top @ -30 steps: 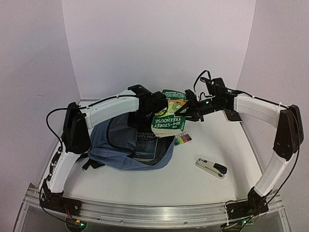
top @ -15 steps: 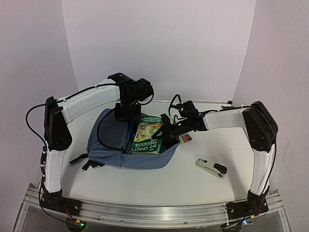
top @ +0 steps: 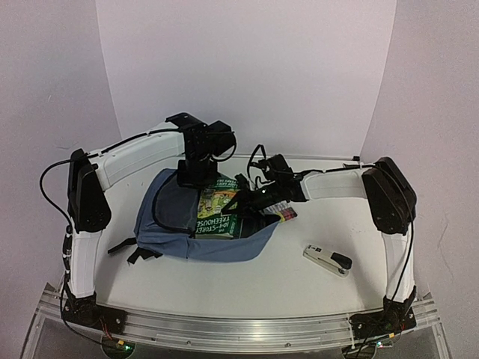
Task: Pack the student bag
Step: Place the book in the student bag.
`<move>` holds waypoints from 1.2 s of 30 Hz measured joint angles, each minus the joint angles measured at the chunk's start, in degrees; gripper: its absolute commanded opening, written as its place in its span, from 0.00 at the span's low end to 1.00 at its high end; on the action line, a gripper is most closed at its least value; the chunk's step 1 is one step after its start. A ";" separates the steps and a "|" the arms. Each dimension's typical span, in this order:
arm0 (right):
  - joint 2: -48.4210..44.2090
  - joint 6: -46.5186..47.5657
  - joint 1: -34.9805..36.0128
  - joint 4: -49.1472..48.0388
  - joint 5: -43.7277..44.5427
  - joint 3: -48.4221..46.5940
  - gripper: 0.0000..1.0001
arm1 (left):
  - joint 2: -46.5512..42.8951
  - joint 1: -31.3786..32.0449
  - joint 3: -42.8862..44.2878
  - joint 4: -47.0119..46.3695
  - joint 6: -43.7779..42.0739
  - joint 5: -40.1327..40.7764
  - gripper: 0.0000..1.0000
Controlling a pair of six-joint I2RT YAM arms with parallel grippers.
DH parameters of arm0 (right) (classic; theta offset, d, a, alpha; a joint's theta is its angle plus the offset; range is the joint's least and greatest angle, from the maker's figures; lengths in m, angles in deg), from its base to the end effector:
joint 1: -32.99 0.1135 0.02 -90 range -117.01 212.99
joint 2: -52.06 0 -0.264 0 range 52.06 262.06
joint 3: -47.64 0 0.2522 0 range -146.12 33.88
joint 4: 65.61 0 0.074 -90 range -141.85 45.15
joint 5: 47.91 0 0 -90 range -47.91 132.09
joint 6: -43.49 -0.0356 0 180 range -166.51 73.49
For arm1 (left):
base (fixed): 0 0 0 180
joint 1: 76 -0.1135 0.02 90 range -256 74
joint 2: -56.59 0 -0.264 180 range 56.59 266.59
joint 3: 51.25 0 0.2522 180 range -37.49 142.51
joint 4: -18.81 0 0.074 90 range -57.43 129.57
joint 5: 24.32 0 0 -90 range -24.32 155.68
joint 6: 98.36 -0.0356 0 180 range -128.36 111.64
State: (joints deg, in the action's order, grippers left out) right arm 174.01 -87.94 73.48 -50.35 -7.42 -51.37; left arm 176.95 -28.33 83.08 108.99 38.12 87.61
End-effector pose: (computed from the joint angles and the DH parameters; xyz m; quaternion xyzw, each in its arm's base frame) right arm 0.3386 0.3246 0.1792 -0.1762 0.8184 0.5445 0.0526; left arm 0.2951 -0.3043 0.2982 -0.0127 0.9748 0.0423 0.2185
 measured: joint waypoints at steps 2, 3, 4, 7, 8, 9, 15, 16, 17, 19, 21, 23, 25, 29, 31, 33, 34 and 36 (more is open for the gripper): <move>0.00 0.06 0.89 0.71 0.99 -1.05 0.31 | 0.00 -0.24 0.00 0.00 0.00 -0.34 0.00; 0.00 0.52 1.16 1.46 1.68 -1.48 0.38 | 0.00 -0.38 0.00 0.00 0.00 -0.51 0.00; 0.00 1.27 1.36 2.17 2.38 -1.77 0.50 | 0.00 -0.55 0.00 -0.02 -0.02 -0.74 0.00; 0.00 3.81 1.62 5.57 4.67 -2.10 0.87 | -0.03 -0.92 -0.01 0.00 -0.04 -1.07 0.00; 0.00 4.84 1.44 6.83 5.72 -2.10 0.95 | -0.07 -1.03 -0.02 0.00 -0.04 -1.20 0.00; 0.00 5.58 1.20 7.79 6.61 -2.10 0.98 | -0.11 -1.12 -0.02 0.00 -0.04 -1.30 0.00; -0.40 10.40 -1.06 12.32 11.54 -3.89 0.98 | -0.47 -1.23 -0.73 -0.16 -0.04 -1.85 0.00; -0.55 11.06 -1.49 12.84 12.66 -4.33 0.98 | -0.58 -1.23 -1.02 -0.29 -0.04 -1.88 0.00; -0.63 11.71 -2.00 13.16 13.88 -4.78 0.98 | -0.63 -1.23 -1.15 -0.37 -0.04 -1.92 0.00; -0.67 12.75 -3.09 13.48 16.45 -5.71 0.98 | -0.79 -1.26 -1.55 -0.53 -0.06 -2.19 0.00; -0.89 14.04 -4.34 13.55 19.58 -6.37 0.98 | -0.98 -1.31 -2.00 -0.87 -0.10 -2.40 0.00; -1.67 15.37 -5.63 13.71 23.19 -6.43 0.98 | -1.12 -1.39 -2.23 -1.09 -0.16 -2.52 0.00; -2.74 16.47 -6.91 13.69 25.40 -6.41 0.98 | -1.22 -1.51 -2.23 -1.42 -0.17 -2.54 0.00; -7.10 17.68 -9.03 11.45 26.22 -4.50 0.98 | -1.41 -1.74 -2.24 -1.56 -0.29 -2.77 0.01; -9.49 18.12 -9.22 10.32 25.47 -3.72 0.96 | -1.46 -1.81 -2.32 -1.74 -0.58 -2.91 0.03; -11.06 19.63 -8.96 9.13 24.70 -3.66 0.93 | -1.48 -1.85 -2.49 -2.06 -0.96 -3.14 0.05; -11.63 21.05 -8.73 8.93 24.59 -3.67 0.92 | -1.49 -1.90 -2.55 -2.23 -1.27 -3.35 0.06; -12.17 25.09 -8.17 9.60 25.34 -3.67 0.91 | -1.49 -2.01 -2.56 -2.61 -1.60 -3.73 0.06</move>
State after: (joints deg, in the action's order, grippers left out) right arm 161.84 -62.86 65.31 -40.75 17.93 -55.04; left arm 175.46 -30.34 80.52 106.38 36.52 83.88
